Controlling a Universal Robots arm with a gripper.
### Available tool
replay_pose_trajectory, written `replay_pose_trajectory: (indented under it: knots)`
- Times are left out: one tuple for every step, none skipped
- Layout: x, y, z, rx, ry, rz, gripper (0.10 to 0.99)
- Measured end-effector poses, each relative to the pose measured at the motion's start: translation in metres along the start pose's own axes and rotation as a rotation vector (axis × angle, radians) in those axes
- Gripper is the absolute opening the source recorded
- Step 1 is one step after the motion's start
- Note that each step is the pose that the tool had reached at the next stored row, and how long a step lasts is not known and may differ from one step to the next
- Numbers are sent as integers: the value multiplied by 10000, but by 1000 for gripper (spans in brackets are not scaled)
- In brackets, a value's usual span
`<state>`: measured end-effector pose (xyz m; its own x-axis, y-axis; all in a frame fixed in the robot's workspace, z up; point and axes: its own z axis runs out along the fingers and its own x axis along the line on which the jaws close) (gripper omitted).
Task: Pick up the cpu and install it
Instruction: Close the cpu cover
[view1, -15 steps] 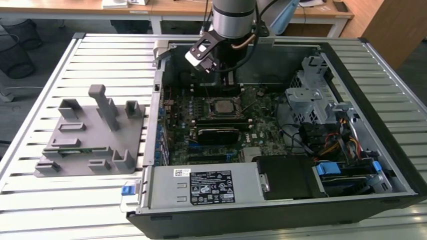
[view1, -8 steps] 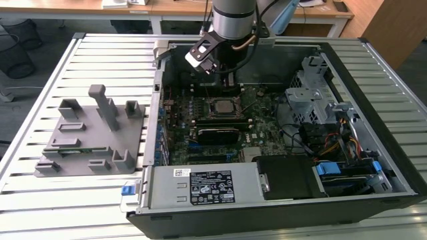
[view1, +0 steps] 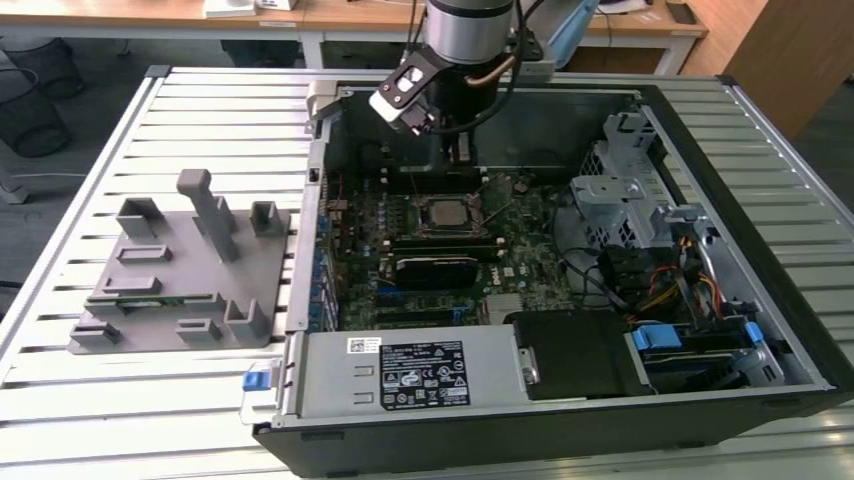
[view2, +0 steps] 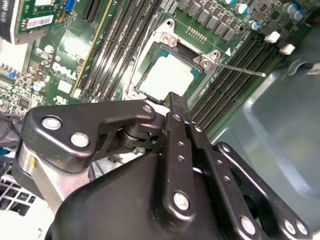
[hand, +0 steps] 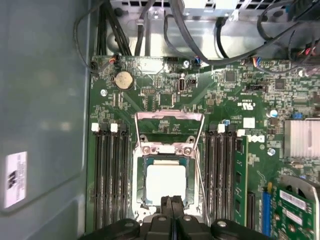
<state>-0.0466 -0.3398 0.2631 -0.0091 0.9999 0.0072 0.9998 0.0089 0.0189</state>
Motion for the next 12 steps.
replay_pose_trajectory:
  knots:
    - [-1,1,-18,1,0,-1,106]
    - [-8,1,-25,0,3,-2,106]
    - [-25,1,-26,0,12,-1,106]
    - [-47,0,-27,0,23,0,106]
    - [-73,0,-27,0,33,0,106]
    - [-101,0,-27,0,37,0,106]
    - [-120,0,-27,0,39,0,106]
    - [-128,0,-28,1,37,0,106]
    - [-131,0,-28,1,38,1,106]
    - [-131,11,-27,1,39,1,106]
    - [-131,38,-27,3,43,1,106]
    - [-132,74,-26,6,47,-1,106]
